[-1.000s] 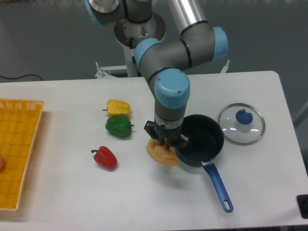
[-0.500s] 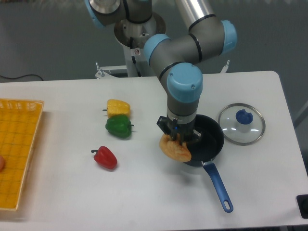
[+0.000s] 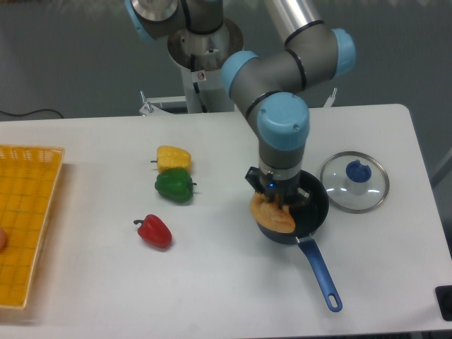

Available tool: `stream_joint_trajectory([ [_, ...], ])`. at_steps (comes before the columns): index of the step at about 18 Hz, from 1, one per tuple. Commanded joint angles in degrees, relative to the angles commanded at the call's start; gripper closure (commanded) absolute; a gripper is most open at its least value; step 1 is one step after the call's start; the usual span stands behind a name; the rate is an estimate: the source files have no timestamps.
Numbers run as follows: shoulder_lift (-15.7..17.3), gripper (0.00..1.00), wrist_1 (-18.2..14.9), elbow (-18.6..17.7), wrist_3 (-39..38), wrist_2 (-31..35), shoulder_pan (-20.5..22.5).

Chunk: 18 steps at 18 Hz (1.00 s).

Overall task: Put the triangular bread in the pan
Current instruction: 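Carry the held triangular bread slice over the dark blue pan and lower it, then open the gripper to release the bread into the pan and hold position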

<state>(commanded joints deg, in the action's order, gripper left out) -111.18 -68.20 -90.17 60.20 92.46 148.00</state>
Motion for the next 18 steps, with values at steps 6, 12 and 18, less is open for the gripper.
stream_joint_trajectory([
  [6, -1.8, 0.73, 0.1, -0.3, 2.9, -0.1, 2.5],
  [12, -3.1, 0.72, 0.5, -0.6, 2.8, -0.4, 4.0],
  [18, -4.0, 0.72, 0.7, -0.4, 1.5, -0.7, 3.9],
])
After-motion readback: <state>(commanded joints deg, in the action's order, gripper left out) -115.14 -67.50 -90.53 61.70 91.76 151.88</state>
